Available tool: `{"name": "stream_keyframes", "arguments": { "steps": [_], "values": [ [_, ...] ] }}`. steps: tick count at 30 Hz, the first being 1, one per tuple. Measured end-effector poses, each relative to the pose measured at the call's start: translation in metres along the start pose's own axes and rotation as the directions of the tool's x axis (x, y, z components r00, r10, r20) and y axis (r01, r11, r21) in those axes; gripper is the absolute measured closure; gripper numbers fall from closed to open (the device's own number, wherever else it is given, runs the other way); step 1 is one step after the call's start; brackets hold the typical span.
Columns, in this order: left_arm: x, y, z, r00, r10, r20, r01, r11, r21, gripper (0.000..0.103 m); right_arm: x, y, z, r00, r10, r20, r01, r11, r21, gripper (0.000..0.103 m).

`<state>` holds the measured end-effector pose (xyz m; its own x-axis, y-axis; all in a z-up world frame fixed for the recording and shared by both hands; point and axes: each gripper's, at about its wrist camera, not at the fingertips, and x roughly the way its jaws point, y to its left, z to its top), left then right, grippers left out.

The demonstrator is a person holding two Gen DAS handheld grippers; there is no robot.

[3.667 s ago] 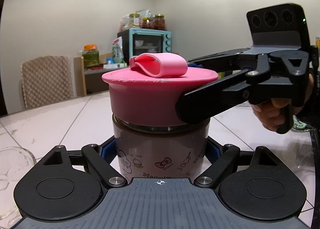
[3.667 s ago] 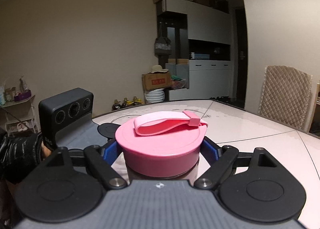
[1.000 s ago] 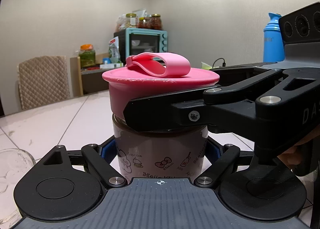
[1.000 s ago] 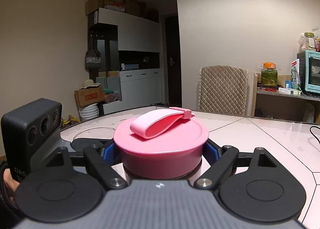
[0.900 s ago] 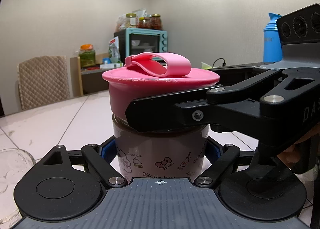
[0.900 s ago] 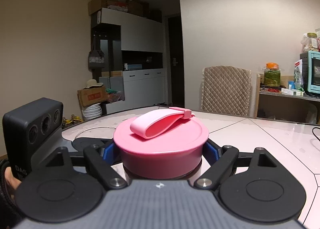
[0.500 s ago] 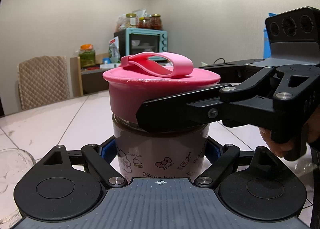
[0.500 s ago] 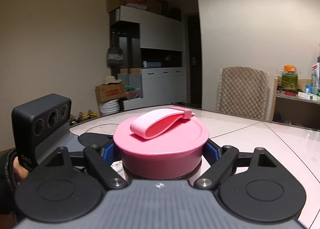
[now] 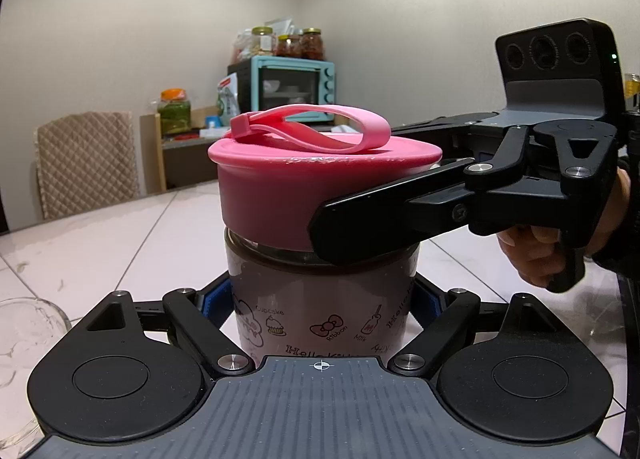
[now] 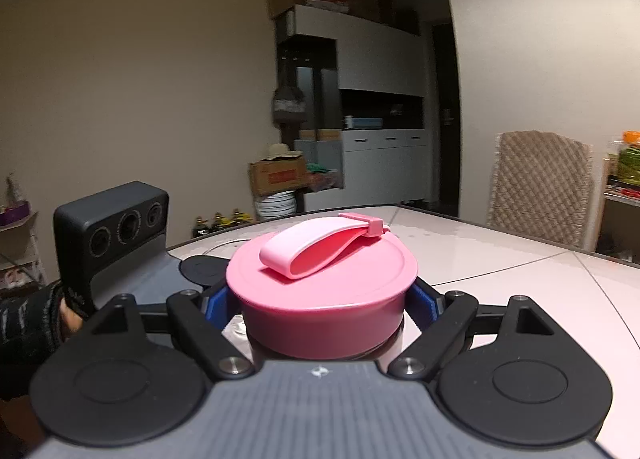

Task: Unscrew bottle cap and pour

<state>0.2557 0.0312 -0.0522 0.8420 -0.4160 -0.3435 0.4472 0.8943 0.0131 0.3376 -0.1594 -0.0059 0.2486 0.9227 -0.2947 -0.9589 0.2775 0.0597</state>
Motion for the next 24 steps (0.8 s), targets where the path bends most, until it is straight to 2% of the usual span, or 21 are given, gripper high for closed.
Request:
{"name": "stream_keyframes", "arguments": {
  "steps": [15,20,24],
  "values": [
    [0.000,0.000,0.000,1.000,0.000,0.000,0.000,1.000,0.000,0.013,0.006,-0.029,0.005,0.980,0.196,-0.021,-0.197,0.980,-0.032,0.017],
    [0.000,0.000,0.000,1.000,0.000,0.000,0.000,1.000,0.000,0.013,0.005,-0.029,0.004,0.981,0.191,-0.019,-0.191,0.981,-0.035,0.016],
    [0.000,0.000,0.000,1.000,0.000,0.000,0.000,1.000,0.000,0.013,0.002,-0.018,0.002,0.993,0.113,-0.031,-0.115,0.992,-0.048,0.009]
  ]
}}
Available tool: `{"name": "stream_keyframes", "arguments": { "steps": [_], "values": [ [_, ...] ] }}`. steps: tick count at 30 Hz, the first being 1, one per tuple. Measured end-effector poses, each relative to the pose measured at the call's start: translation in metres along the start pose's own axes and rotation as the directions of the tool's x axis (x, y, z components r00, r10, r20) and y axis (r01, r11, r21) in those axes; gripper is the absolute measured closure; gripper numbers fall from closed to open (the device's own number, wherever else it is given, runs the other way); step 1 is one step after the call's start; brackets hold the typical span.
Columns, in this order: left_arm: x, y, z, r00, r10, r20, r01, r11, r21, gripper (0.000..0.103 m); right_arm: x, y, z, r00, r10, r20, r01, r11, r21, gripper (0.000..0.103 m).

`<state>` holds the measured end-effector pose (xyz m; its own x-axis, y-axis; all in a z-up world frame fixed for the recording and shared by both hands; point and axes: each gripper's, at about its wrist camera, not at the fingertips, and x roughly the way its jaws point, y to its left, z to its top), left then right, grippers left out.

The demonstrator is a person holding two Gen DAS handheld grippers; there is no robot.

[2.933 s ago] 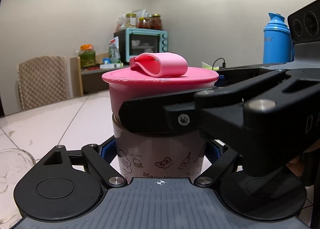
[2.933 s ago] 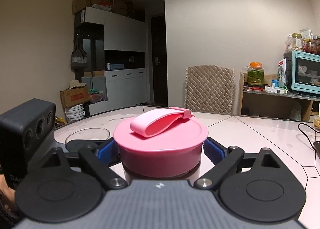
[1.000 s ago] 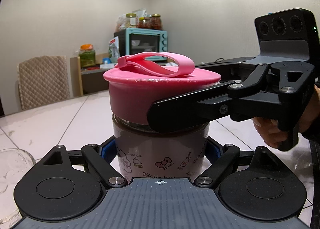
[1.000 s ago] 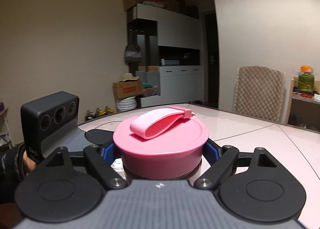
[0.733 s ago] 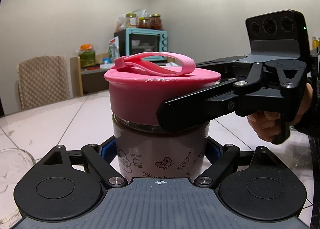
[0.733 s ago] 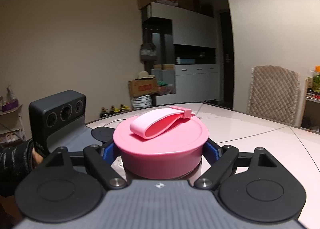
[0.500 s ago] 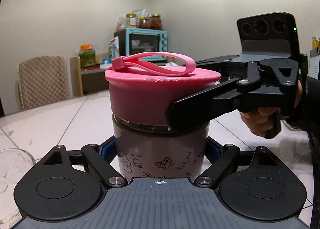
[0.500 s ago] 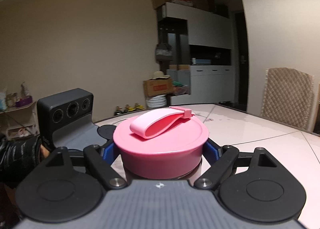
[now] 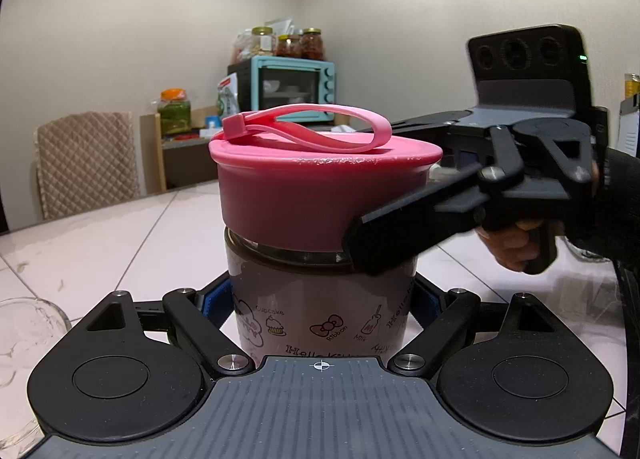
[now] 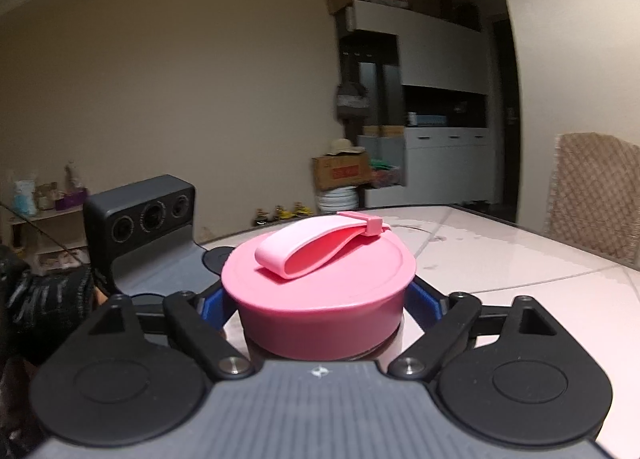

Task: Unscrew bottle cap and pour

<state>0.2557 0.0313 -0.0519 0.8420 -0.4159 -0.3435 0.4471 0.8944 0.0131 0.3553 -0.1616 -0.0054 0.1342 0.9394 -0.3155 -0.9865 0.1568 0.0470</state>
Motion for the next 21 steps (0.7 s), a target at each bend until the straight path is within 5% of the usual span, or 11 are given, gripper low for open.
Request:
{"name": "stream_keyframes", "arguments": {
  "steps": [6,11,21],
  "values": [
    [0.000,0.000,0.000,1.000,0.000,0.000,0.000,1.000,0.000,0.013,-0.011,0.026,-0.005,0.988,-0.150,0.025,0.149,0.988,0.047,0.006],
    [-0.001,0.000,0.000,1.000,0.000,0.000,0.000,1.000,0.000,0.013,-0.021,0.047,-0.006,0.954,-0.295,0.053,0.288,0.952,0.106,0.003],
    [-0.001,-0.001,0.000,1.000,0.000,0.000,0.000,1.000,0.000,0.013,-0.014,0.076,-0.011,0.887,-0.458,0.066,0.443,0.882,0.161,0.002]
  ]
}}
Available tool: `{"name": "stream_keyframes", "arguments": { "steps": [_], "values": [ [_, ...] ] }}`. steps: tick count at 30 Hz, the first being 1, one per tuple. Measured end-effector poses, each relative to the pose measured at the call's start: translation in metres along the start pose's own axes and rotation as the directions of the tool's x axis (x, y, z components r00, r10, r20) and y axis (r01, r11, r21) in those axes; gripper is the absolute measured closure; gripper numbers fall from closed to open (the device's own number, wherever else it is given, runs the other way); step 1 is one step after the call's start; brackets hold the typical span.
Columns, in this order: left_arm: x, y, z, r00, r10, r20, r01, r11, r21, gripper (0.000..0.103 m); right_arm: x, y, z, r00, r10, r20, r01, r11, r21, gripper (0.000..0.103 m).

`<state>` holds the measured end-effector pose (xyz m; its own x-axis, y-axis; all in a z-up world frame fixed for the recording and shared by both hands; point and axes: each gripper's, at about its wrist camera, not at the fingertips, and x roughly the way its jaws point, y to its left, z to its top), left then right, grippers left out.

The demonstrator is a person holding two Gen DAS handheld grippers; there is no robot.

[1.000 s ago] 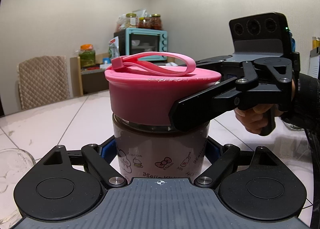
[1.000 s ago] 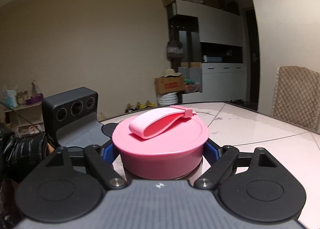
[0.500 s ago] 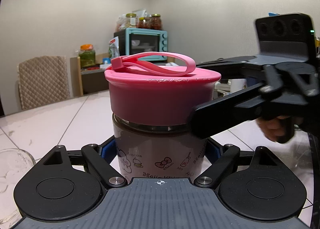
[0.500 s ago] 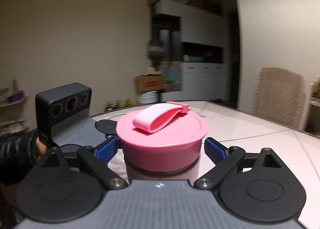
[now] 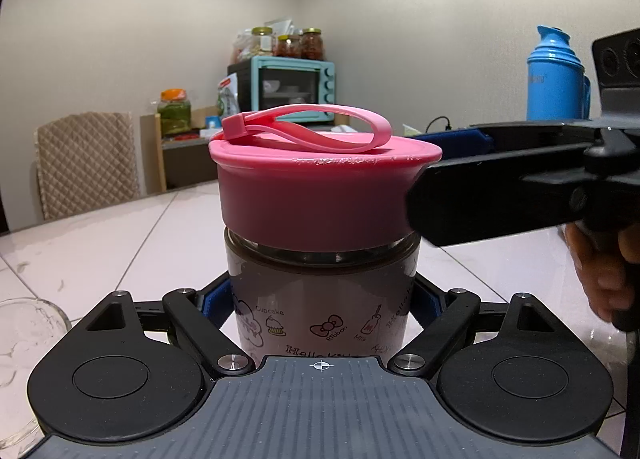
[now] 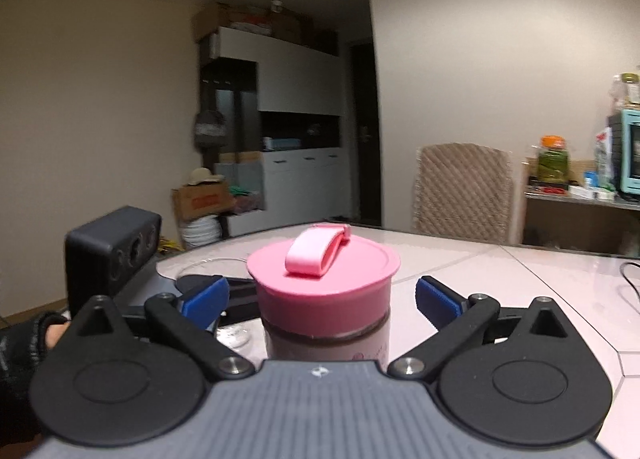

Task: Unscrew bottle cap and pour

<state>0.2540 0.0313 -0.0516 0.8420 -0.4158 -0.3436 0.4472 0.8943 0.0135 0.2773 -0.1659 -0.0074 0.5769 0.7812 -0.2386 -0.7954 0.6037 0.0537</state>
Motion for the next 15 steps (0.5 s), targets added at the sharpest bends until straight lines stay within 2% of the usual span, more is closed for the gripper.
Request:
{"name": "stream_keyframes", "arguments": {
  "steps": [7,15],
  "values": [
    [0.001,0.001,0.000,1.000,-0.001,-0.001,0.001,1.000,-0.001,0.013,0.010,0.013,-0.008,0.996,-0.085,0.012,0.085,0.996,0.022,0.004],
    [0.001,0.001,0.001,1.000,-0.001,-0.001,0.001,1.000,-0.001,0.013,0.024,0.019,-0.010,0.994,-0.110,0.005,0.110,0.993,0.035,0.008]
  ]
}}
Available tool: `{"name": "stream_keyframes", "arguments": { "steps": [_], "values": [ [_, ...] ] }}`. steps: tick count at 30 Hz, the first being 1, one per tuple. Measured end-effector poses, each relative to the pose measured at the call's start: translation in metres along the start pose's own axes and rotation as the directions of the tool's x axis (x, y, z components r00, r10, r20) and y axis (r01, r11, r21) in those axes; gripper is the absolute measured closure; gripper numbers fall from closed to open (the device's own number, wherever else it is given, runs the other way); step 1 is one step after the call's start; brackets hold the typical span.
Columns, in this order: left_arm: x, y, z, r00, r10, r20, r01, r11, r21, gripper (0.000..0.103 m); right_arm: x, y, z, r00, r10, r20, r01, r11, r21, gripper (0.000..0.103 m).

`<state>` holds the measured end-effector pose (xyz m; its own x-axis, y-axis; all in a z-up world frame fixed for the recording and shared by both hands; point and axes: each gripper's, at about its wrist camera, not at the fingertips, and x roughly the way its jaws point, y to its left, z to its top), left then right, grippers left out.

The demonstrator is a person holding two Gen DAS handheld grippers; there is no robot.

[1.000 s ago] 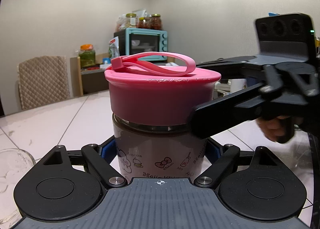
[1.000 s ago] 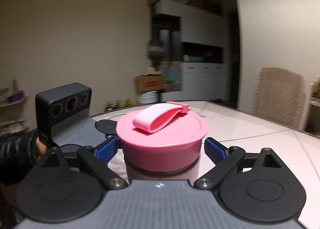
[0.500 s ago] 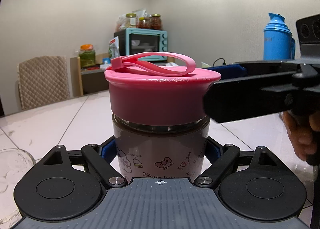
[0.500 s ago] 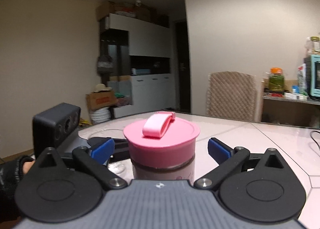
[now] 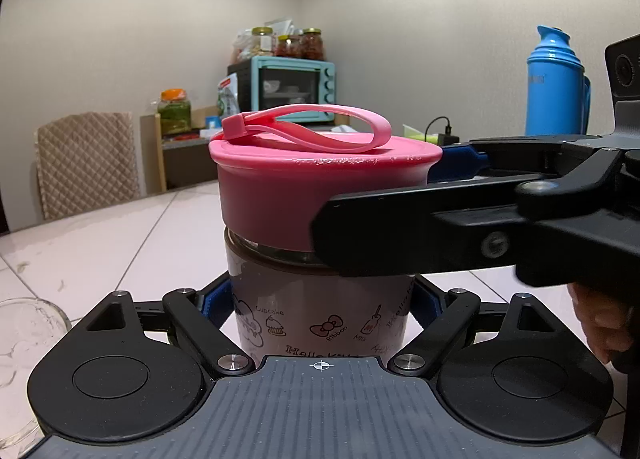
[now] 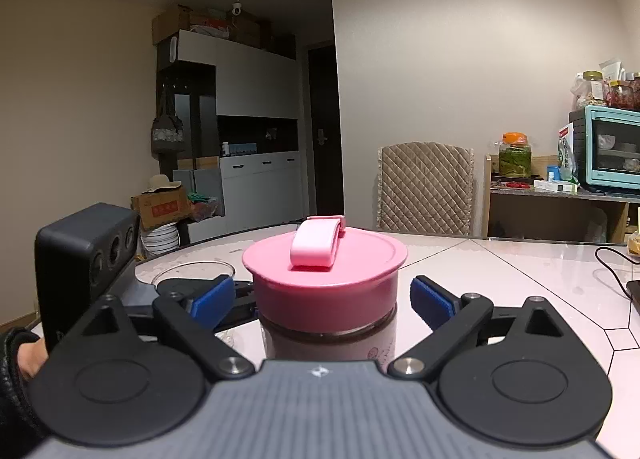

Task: Unscrew bottle cap and pour

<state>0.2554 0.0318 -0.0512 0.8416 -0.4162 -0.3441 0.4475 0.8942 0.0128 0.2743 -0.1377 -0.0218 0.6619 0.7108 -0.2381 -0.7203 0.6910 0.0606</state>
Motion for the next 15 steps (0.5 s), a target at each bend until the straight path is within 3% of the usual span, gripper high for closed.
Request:
{"name": "stream_keyframes", "arguments": {
  "steps": [15],
  "values": [
    [0.000,0.000,0.000,1.000,0.000,0.000,0.000,1.000,0.000,0.013,0.009,0.012,0.002,0.997,-0.072,0.001,0.072,0.997,-0.005,0.014]
  ]
}}
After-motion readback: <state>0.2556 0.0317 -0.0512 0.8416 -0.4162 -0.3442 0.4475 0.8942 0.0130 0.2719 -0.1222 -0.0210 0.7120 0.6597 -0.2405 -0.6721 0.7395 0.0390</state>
